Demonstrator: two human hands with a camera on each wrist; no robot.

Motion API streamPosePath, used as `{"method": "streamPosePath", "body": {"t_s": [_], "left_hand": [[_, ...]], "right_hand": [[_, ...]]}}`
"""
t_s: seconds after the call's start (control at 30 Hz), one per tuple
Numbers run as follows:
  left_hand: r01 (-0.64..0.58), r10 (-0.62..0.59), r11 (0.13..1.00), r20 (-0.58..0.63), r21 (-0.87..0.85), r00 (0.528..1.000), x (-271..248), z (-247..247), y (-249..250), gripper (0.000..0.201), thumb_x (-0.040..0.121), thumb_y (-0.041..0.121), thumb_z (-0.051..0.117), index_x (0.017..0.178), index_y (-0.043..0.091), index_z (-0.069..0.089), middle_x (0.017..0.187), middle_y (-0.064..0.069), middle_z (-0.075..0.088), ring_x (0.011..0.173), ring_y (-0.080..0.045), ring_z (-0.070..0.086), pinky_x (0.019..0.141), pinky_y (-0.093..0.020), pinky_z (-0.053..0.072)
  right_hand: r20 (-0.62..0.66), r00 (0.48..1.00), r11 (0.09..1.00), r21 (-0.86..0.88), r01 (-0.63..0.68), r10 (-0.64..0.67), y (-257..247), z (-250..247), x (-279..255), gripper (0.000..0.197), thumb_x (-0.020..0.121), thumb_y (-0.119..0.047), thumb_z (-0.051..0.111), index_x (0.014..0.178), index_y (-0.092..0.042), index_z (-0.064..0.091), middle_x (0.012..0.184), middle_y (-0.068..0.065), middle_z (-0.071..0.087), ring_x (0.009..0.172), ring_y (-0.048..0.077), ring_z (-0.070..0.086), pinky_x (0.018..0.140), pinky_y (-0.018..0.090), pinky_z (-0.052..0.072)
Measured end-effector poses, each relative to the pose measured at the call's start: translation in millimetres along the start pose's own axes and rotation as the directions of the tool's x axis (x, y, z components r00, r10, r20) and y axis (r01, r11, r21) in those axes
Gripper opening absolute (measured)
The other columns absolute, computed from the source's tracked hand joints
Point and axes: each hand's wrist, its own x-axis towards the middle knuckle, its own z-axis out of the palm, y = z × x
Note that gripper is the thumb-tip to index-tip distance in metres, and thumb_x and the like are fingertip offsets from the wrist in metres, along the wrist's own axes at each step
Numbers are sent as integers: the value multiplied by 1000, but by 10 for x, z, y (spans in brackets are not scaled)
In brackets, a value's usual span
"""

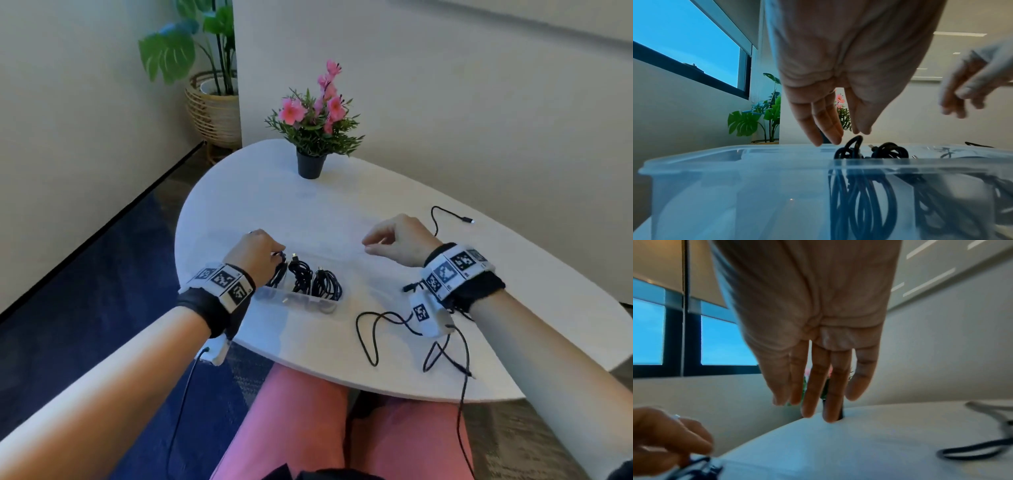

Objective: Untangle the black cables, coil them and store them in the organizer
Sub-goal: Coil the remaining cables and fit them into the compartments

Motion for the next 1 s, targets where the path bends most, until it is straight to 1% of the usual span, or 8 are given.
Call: {"method": "streamPosePath", "body": {"t_s": [0.13,0.27,0.47,0.6,0.73,0.83,0.9,1.0], "left_hand": [[-4,4,1000,-4,26,1000,-1,-8,33,27,92,20,55,116,20,67,122,-7,61,106,-23,59,94,-34,48],[-75,66,994,-117,-74,991,-33,-74,225,18,89,19,60,103,20,71,114,-1,62,97,-19,61,89,-39,51],[-152,129,970,-125,-189,984,-168,45,665,14,87,19,61,93,25,72,103,3,67,85,-12,65,84,-37,54],[-229,211,955,-111,-187,971,-244,130,917,15,88,19,61,97,22,72,105,3,68,87,-11,65,86,-35,54],[-382,334,901,-234,-206,913,-221,183,1198,26,88,22,63,114,16,67,119,-3,61,98,-15,60,93,-31,49],[-470,408,863,-290,-187,866,-198,153,1467,66,87,29,66,142,10,36,145,-7,37,128,-20,41,104,-24,31],[-482,431,845,-240,-231,870,-207,116,1659,83,84,34,68,148,11,20,152,-5,28,136,-16,31,108,-22,24],[-499,477,803,-149,-327,866,-179,196,1885,67,86,33,66,141,13,33,141,-4,46,129,-17,43,102,-22,31]], "right_hand": [[8,954,917,-278,-285,299,521,-108,-453,27,91,-29,60,109,-11,68,108,4,68,96,19,61,82,28,46],[131,827,783,-431,-449,547,875,170,-719,40,88,-48,57,89,-8,56,84,8,60,71,22,55,57,29,42],[-73,828,832,55,-553,555,1020,293,-670,27,84,-10,66,109,-4,59,98,11,65,69,21,66,58,27,54],[-343,833,877,375,-301,433,800,-139,-683,18,91,-10,57,106,-9,66,86,2,71,51,12,61,43,9,42],[-471,871,953,303,14,137,445,-439,-815,20,95,-12,51,98,-16,70,85,-4,72,54,-5,58,62,7,45],[-513,858,946,264,188,-27,210,-481,-970,19,95,-10,53,96,-14,71,84,0,73,74,-11,60,75,1,39],[-553,828,919,271,287,-95,72,-499,-1063,19,94,-8,52,97,-12,71,83,-1,72,62,-5,58,67,5,40],[-653,743,839,314,444,-149,-113,-598,-1148,19,94,-8,53,95,-19,69,85,0,70,61,9,57,68,23,50]]}}
